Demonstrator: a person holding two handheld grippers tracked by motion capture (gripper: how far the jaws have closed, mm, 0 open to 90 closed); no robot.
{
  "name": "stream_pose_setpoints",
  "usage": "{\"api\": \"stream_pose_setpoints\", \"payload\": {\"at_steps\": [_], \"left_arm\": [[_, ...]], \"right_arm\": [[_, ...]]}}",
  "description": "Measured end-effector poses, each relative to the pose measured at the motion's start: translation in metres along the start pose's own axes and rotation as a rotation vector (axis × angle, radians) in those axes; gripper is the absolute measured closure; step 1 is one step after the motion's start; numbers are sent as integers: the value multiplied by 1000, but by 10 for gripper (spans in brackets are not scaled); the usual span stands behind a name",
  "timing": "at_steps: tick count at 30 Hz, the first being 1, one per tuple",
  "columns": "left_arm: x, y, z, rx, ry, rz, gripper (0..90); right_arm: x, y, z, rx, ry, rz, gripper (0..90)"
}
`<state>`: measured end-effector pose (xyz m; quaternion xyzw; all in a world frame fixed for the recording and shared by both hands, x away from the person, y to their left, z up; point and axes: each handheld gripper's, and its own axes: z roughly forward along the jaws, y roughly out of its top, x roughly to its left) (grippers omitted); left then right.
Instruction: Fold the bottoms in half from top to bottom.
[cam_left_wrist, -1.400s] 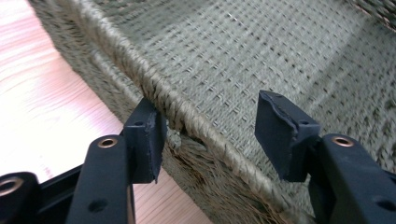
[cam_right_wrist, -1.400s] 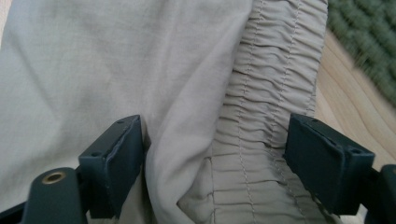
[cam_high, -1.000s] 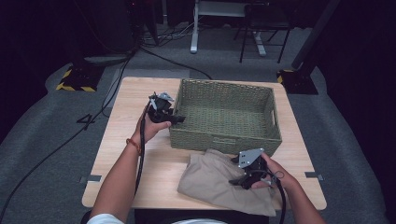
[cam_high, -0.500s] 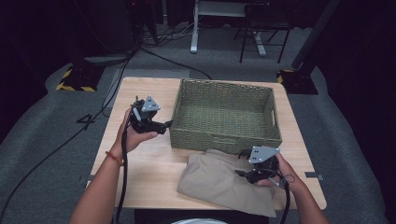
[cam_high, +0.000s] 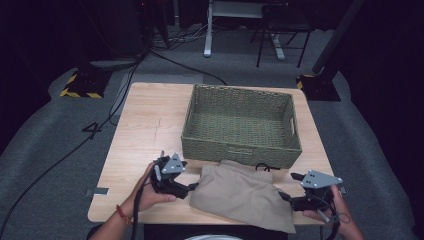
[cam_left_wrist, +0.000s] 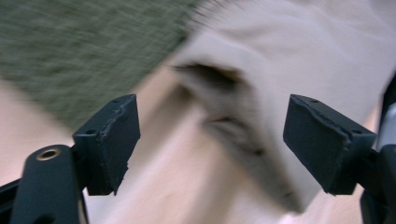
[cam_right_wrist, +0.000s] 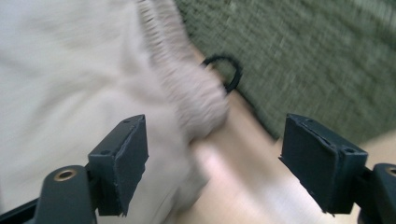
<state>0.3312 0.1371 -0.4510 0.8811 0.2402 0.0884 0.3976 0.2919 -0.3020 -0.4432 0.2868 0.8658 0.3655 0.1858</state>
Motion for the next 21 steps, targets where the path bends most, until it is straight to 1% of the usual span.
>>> {"api": "stream_pose_setpoints", "payload": {"at_steps": [1, 2, 3, 4, 5, 6, 7, 8, 9, 10, 11, 12, 13, 14, 15, 16, 17, 18, 19, 20, 21], "left_arm": [[-6, 0, 13, 32, -17, 23, 203], [-9, -1, 20, 43, -29, 17, 207], [-9, -1, 20, 43, -29, 17, 220], [-13, 0, 33, 68, -32, 19, 225], [-15, 0, 38, 84, -19, 28, 215], [-15, 0, 41, 85, -24, 27, 211], [-15, 0, 44, 94, -30, 18, 213], [-14, 0, 46, 102, -28, 19, 211], [-14, 0, 46, 102, -28, 19, 205], [-14, 0, 49, 121, -29, 26, 208], [-14, 0, 49, 121, -29, 26, 206], [-13, -2, 51, 140, -26, 37, 205], [-13, -3, 52, 159, -24, 39, 205], [-11, -8, 54, 144, -43, 23, 206], [-11, -8, 54, 144, -43, 23, 205], [-6, -11, 53, 149, -66, -10, 205], [-5, -12, 52, 144, -73, -18, 206], [-5, -12, 52, 144, -73, -18, 205], [-4, -13, 50, 147, -72, -13, 198], [-3, -15, 48, 151, -56, -31, 187], [-3, -15, 48, 151, -56, -31, 185]], "right_arm": [[2, -3, -1, 4, 10, 6, 232], [6, -7, -2, 9, 18, 14, 232], [6, -7, -2, 9, 18, 14, 232], [11, -15, 1, 18, 76, 45, 234], [14, -17, 6, 38, 105, 49, 230], [16, -20, 12, 64, 118, 41, 228], [18, -22, 18, 97, 112, 31, 226], [19, -23, 25, 127, 99, 31, 220], [18, -23, 30, 135, 91, 41, 220], [16, -23, 34, 134, 96, 60, 213], [16, -23, 34, 134, 96, 60, 213], [12, -22, 41, 132, 94, 69, 171], [12, -22, 41, 132, 94, 69, 171], [6, -20, 48, 132, 86, 72, 161], [6, -20, 48, 132, 86, 72, 161], [-2, -16, 55, 125, 75, 70, 153], [-5, -13, 59, 121, 75, 71, 148], [-5, -13, 59, 121, 75, 71, 148], [-10, -9, 67, 115, 89, 70, 123], [-12, -6, 70, 113, 96, 66, 127], [-12, -6, 70, 113, 96, 66, 127]]}}
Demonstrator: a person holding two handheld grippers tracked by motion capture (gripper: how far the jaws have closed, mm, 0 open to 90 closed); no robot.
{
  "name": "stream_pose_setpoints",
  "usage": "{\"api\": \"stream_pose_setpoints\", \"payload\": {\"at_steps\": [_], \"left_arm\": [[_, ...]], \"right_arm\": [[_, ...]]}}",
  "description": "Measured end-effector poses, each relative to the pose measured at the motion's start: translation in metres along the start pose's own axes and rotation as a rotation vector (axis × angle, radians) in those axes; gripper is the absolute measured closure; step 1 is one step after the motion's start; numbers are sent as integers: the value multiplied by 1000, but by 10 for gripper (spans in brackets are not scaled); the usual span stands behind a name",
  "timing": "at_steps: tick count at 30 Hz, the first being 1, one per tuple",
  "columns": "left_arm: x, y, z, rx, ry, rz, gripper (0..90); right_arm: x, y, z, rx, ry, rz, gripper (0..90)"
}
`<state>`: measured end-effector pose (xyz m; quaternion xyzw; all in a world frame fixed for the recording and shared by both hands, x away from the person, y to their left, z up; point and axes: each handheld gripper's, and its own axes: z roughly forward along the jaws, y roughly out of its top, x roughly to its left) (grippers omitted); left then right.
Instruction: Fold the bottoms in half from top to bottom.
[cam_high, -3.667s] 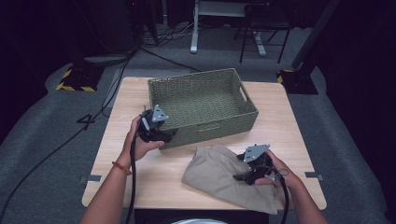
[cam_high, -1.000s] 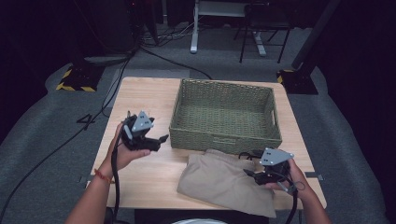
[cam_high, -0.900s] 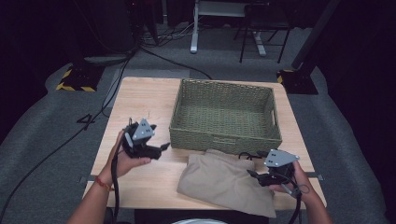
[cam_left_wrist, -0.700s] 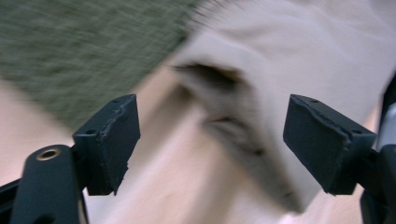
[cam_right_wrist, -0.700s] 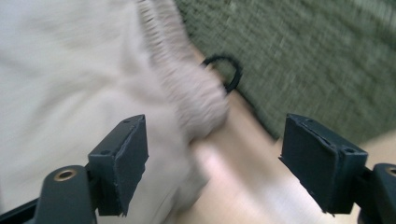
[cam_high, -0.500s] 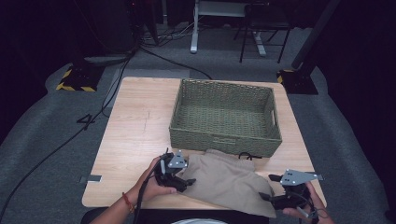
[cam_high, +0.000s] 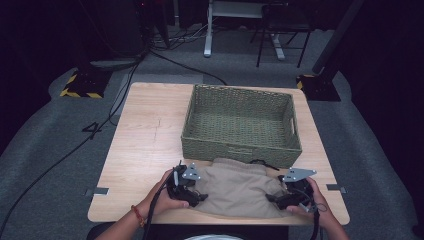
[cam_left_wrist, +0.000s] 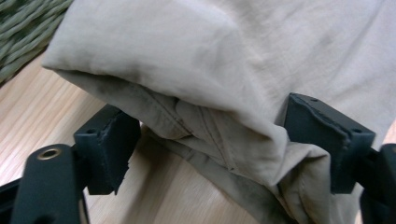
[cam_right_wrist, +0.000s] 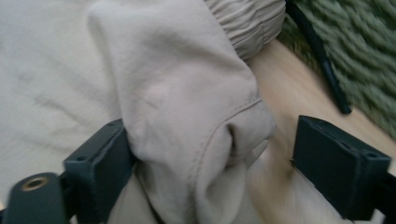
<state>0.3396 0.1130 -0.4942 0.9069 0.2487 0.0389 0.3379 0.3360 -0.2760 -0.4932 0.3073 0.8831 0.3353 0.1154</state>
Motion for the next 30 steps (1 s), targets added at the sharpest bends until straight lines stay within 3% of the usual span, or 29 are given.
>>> {"api": "stream_pose_setpoints", "payload": {"at_steps": [2, 7, 10, 11, 13, 16, 18, 23, 28, 30], "left_arm": [[-4, -2, -6, -29, 22, 18, 183], [-4, 1, -14, -91, 17, -5, 161], [-4, 3, -8, -81, 16, -7, 152], [-3, 5, -1, -52, 16, -14, 144], [-4, 6, 5, -43, 22, -16, 116], [-4, 7, 9, -36, 30, -8, 65], [0, 4, 13, -31, 32, -26, 2], [6, 2, 12, -41, 47, -34, 0], [0, 5, 16, -42, 22, -1, 7], [-11, 11, 20, -27, -1, 34, 39]], "right_arm": [[2, 8, 3, -48, 32, -1, 166], [15, 12, -2, -87, 28, 21, 177], [17, 9, -1, -73, 4, 40, 152], [18, 5, 3, -55, -2, 66, 119], [16, 2, 8, -31, -6, 89, 46], [17, 0, 11, -34, -11, 90, 20], [21, 3, 15, -29, -10, 54, 7], [27, 8, 20, -32, 27, 6, 32], [31, 12, 22, -49, 69, -30, 126], [34, 15, 23, -59, 86, -42, 207]]}}
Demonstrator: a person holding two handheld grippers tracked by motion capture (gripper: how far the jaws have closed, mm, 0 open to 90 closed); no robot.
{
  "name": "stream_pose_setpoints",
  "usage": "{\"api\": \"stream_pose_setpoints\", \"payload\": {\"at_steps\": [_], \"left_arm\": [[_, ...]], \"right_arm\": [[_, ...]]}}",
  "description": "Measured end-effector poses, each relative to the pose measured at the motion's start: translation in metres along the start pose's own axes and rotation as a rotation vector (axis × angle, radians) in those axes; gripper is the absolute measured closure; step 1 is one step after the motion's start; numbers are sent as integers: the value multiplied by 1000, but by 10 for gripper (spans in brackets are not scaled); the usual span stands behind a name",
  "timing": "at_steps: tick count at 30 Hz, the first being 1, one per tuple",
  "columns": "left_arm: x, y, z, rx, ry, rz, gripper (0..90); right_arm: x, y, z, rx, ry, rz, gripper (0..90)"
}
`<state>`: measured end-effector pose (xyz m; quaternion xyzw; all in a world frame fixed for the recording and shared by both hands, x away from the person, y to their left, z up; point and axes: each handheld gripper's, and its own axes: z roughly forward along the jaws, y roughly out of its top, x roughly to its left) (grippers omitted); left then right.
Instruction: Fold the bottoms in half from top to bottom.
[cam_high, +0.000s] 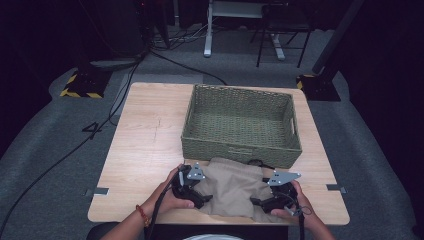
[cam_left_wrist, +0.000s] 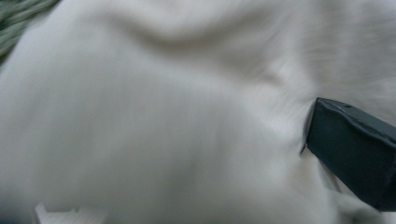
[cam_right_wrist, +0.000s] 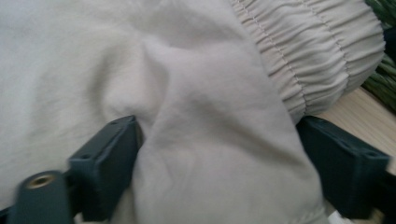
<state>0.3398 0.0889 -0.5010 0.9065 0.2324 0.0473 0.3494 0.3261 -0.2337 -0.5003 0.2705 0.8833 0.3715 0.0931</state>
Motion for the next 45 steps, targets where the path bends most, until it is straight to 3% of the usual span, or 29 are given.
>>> {"api": "stream_pose_setpoints", "payload": {"at_steps": [1, 2, 6, 7, 8, 12, 15, 17, 18, 20, 23, 24, 25, 26, 27, 30, 33, 35, 36, 38, 41, 44, 45], "left_arm": [[0, 0, 0, 0, 0, 0, 93], [-1, 4, -2, 18, -27, 22, 147], [1, 2, -4, 3, -48, 19, 223], [1, 2, -4, 3, -48, 19, 230], [-1, 3, -4, 3, -38, 18, 244], [-1, 4, -5, 13, -37, 15, 297], [3, 3, -6, -12, -64, 9, 385], [5, 2, -7, -15, -67, 4, 448], [6, 2, -7, -19, -81, 4, 470], [7, 2, -7, -23, -97, 9, 508], [7, 2, -7, -24, -105, 7, 538], [6, 2, -7, -24, -105, 4, 540], [6, 2, -7, -24, -105, 4, 540], [6, 2, -7, -24, -103, 2, 540], [5, 1, -7, -24, -99, 3, 540], [4, 1, -7, -27, -88, 9, 540], [3, 1, -7, -27, -84, 13, 540], [3, 1, -7, -27, -84, 10, 540], [3, 1, -7, -25, -84, 9, 540], [3, 1, -7, -28, -84, 12, 540], [3, 1, -7, -30, -81, 13, 540], [3, 1, -7, -29, -81, 13, 539], [3, 1, -7, -27, -82, 9, 539]], "right_arm": [[0, 0, 0, 0, 0, 0, 207], [1, 2, 0, -1, 17, -14, 290], [1, 2, -1, -28, 55, -15, 505], [1, 2, -1, -28, 55, -15, 505], [2, 2, 0, -42, 73, -12, 576], [0, 2, 1, -52, 97, -4, 653], [-1, 2, 1, -55, 107, -7, 675], [-2, 3, 1, -53, 105, -17, 677], [-4, 4, -1, -44, 66, -39, 676], [-6, 4, -4, -31, 19, -56, 648], [-8, 2, -6, -31, 1, -51, 589], [-8, 1, -8, -29, -31, -46, 439], [-8, 1, -8, -29, -31, -46, 439], [-9, 0, -10, -32, -58, -15, 274], [-9, -1, -12, -33, -68, 10, 240], [-9, -2, -21, -51, -76, 39, 197], [-5, -3, -45, -122, -83, 80, 152], [-4, -3, -47, -135, -71, 89, 154], [1, -3, -43, -125, -58, 89, 148], [3, -3, -33, -79, -97, 67, 149], [-2, -3, -20, -46, -105, 102, 152], [-2, -3, -12, -14, -102, 103, 139], [1, -2, -4, 12, -105, 92, 57]]}}
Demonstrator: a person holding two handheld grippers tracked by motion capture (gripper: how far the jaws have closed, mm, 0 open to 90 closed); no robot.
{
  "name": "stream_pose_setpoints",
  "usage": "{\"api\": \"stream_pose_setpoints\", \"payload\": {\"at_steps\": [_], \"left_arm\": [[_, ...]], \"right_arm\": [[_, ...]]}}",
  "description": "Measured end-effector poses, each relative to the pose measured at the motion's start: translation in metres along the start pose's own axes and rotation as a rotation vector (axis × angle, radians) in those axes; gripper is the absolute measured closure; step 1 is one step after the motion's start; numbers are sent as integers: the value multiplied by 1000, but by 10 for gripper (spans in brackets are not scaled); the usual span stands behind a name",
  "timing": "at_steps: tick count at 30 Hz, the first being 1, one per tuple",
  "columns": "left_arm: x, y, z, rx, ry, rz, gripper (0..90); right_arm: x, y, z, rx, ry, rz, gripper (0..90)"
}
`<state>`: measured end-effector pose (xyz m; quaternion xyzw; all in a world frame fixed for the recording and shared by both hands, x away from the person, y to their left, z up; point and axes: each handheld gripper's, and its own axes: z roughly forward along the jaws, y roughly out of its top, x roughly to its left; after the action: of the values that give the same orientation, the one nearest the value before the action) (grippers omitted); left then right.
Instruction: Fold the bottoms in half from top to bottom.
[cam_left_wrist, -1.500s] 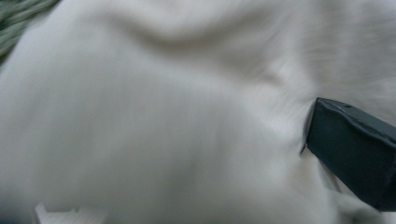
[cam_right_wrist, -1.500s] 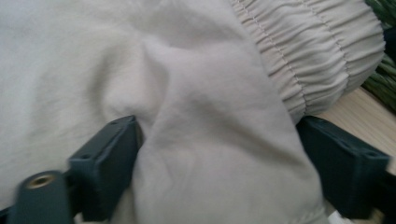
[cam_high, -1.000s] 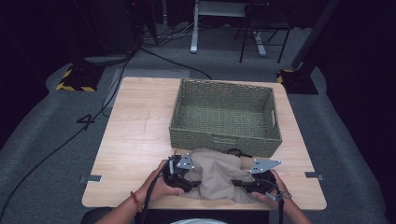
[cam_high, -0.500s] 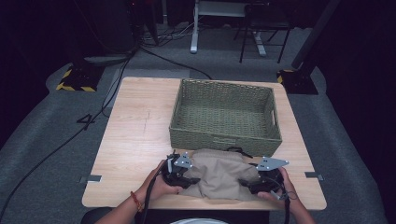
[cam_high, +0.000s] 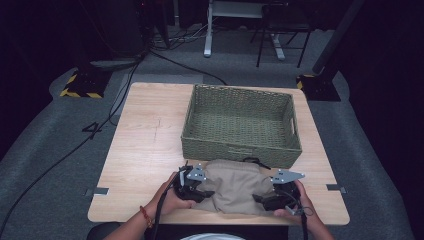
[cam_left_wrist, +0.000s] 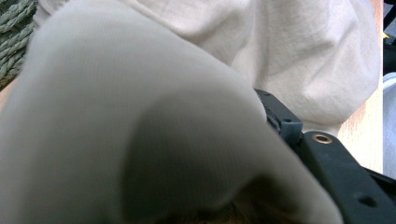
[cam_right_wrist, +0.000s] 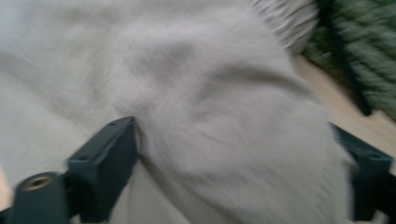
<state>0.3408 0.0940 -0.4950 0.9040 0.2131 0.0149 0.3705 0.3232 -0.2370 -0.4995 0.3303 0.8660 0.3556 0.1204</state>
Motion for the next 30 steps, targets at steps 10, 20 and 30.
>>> {"api": "stream_pose_setpoints", "payload": {"at_steps": [10, 20, 30], "left_arm": [[1, -1, 0, -7, -1, -4, 539], [3, -1, 0, -12, -14, -7, 560], [2, -2, -1, -10, -20, -5, 591]], "right_arm": [[6, 7, 5, -33, 63, -72, 360], [1, 6, 5, -66, 127, -76, 667], [-1, 5, 5, -78, 140, -74, 717]]}}
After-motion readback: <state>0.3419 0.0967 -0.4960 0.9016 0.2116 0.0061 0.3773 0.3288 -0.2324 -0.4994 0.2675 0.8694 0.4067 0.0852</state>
